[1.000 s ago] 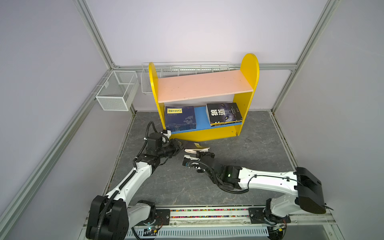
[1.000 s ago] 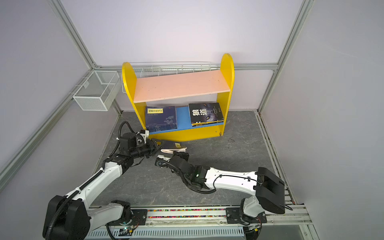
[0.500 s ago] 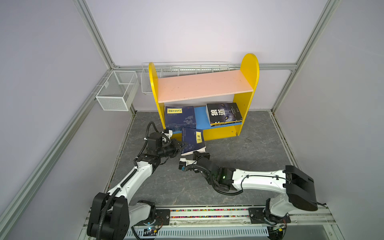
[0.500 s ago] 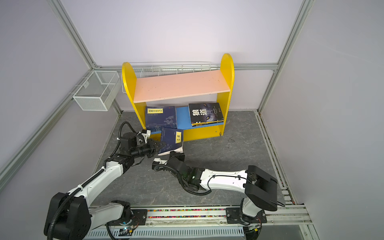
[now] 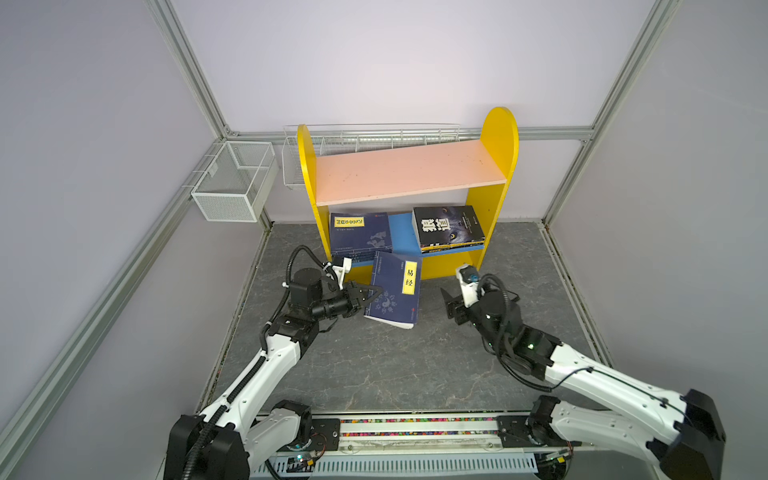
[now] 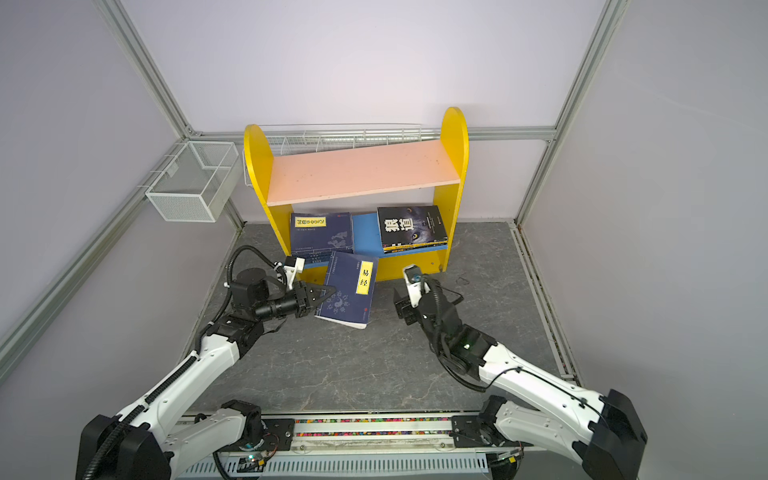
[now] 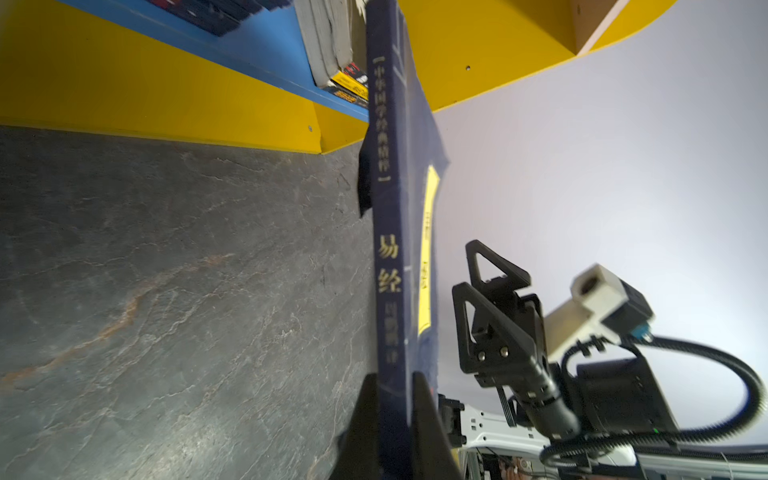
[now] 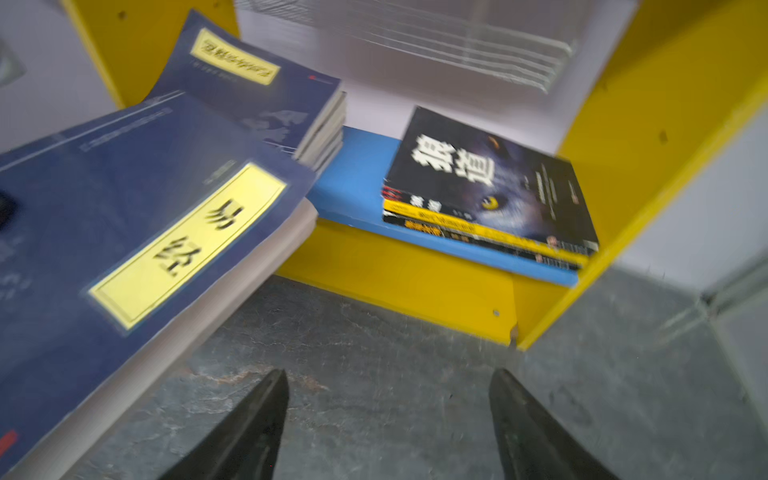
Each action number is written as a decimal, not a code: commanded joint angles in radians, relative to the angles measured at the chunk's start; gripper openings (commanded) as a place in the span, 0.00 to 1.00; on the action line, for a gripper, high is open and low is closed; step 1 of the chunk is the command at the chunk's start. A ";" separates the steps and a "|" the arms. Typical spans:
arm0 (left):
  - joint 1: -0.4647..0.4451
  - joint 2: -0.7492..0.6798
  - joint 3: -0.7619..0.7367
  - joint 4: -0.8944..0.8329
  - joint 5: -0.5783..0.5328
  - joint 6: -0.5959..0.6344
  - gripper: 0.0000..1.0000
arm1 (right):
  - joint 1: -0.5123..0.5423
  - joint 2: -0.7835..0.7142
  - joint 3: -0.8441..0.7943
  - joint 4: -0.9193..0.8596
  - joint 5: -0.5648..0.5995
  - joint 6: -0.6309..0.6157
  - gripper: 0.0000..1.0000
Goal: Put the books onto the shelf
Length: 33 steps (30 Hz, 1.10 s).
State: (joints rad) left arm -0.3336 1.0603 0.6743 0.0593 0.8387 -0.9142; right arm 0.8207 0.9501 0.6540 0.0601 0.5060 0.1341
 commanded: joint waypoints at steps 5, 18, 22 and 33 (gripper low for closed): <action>-0.067 -0.028 -0.002 0.226 -0.154 -0.017 0.00 | -0.127 -0.031 -0.053 0.026 -0.508 0.291 0.81; -0.075 0.039 -0.091 0.752 -0.533 -0.304 0.00 | -0.111 0.194 0.095 0.219 -0.975 0.351 0.82; -0.093 0.038 -0.116 0.775 -0.604 -0.320 0.00 | -0.093 0.276 0.150 0.298 -0.953 0.375 0.82; -0.112 0.062 -0.133 0.870 -0.667 -0.333 0.00 | -0.045 0.504 0.298 0.564 -0.965 0.538 0.81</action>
State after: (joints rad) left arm -0.4374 1.1118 0.5495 0.8005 0.1986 -1.2251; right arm 0.7689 1.4418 0.9096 0.5175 -0.4435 0.6167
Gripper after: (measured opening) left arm 0.087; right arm 0.814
